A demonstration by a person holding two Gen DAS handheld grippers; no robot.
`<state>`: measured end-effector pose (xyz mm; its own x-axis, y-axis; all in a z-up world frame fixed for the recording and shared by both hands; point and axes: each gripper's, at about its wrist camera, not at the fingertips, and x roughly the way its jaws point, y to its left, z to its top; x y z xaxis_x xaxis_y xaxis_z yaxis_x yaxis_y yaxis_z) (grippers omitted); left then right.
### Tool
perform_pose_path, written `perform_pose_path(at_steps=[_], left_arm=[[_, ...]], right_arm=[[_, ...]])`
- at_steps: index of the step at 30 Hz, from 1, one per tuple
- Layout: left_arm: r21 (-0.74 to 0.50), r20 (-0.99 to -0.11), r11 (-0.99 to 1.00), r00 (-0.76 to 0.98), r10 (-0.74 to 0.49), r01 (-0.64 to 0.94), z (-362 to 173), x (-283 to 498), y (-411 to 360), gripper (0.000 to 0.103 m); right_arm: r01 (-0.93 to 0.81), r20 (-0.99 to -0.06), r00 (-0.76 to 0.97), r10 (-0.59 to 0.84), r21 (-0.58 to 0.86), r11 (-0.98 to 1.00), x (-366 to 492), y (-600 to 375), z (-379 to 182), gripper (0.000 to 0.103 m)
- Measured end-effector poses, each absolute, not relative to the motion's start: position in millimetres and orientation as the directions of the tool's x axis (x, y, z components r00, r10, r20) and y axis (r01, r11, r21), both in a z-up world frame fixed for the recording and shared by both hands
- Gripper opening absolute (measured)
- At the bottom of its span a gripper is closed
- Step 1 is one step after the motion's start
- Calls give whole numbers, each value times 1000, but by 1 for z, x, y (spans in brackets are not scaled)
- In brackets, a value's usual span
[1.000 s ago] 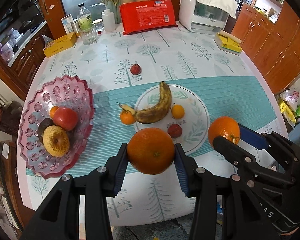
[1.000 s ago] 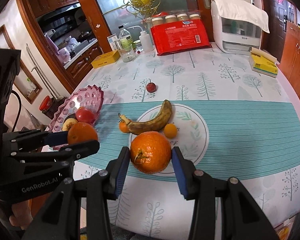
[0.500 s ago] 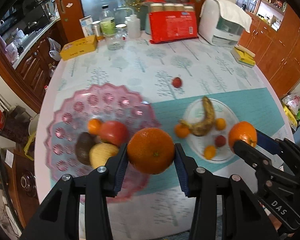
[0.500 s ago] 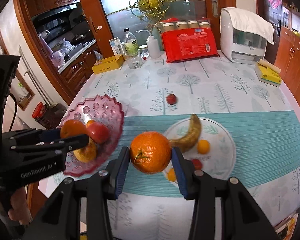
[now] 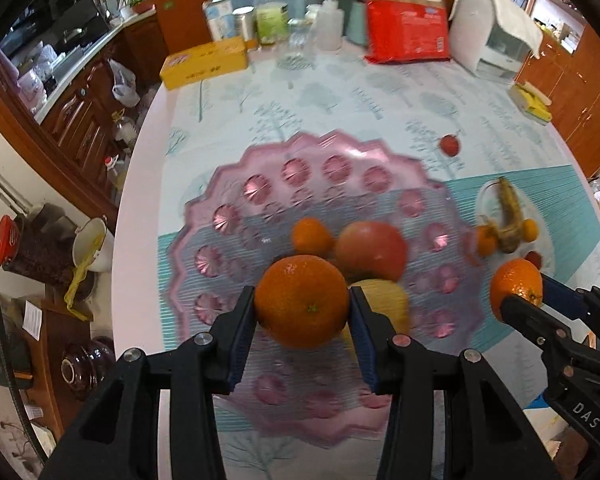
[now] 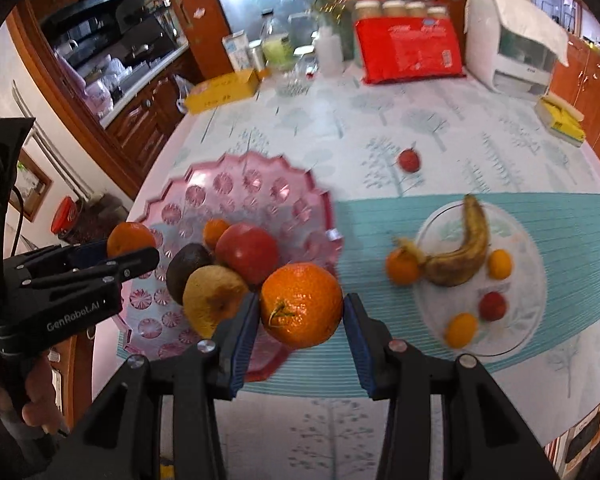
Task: Organize fruits
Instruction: 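Carry the orange with the left gripper toward the pink bowl while the right gripper carries its orange, then lower both oranges into the pink bowl and open both grippers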
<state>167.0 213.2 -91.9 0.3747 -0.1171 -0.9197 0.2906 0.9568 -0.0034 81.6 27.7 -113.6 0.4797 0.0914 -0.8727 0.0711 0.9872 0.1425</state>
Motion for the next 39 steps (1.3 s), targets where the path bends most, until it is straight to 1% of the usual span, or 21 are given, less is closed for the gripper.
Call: perform_pose_path(at_steps=[7,12,16,17,19,20,21,23,24,27,32,39], left_arm=[[13,-943,944,317,-98,330,-121,182,229,44],[19,-960,928,266,-87,373,-141,180,228,45],[52,-954,913,291,-74,404,-141,178,223,45],[56,-953,912,294,-72,405,-141,177,223,46],[46,-954,912,287,-81,409,-140,177,222,54],[46,-954,912,287,-80,408,-140,177,222,63],[53,-952,910,295,-78,411,-139,175,222,68],[69,-947,905,312,-72,419,-135,172,219,72],[79,-945,903,321,-68,422,-133,171,218,77],[84,-939,907,337,-66,412,-128,169,217,86],[71,-936,913,344,-78,401,-122,166,218,87],[61,-927,918,364,-94,392,-113,158,219,87]], right_arm=[[75,-897,438,51,94,993,108,48,-133,44],[61,-909,416,-26,-1,998,131,62,-152,44],[15,-923,379,-68,-67,998,136,76,-165,45],[9,-911,402,-93,-97,995,134,79,-163,46],[-10,-903,415,-112,-128,992,133,84,-160,48],[-17,-897,425,-123,-143,990,131,87,-158,51],[-18,-892,433,-132,-155,988,130,88,-156,54],[-15,-883,447,-146,-171,985,126,89,-152,57],[-10,-878,452,-155,-179,984,124,89,-150,57],[18,-867,469,-168,-181,983,118,84,-143,57],[59,-849,500,-169,-161,985,106,77,-132,60],[91,-834,526,-167,-140,986,92,71,-123,61]])
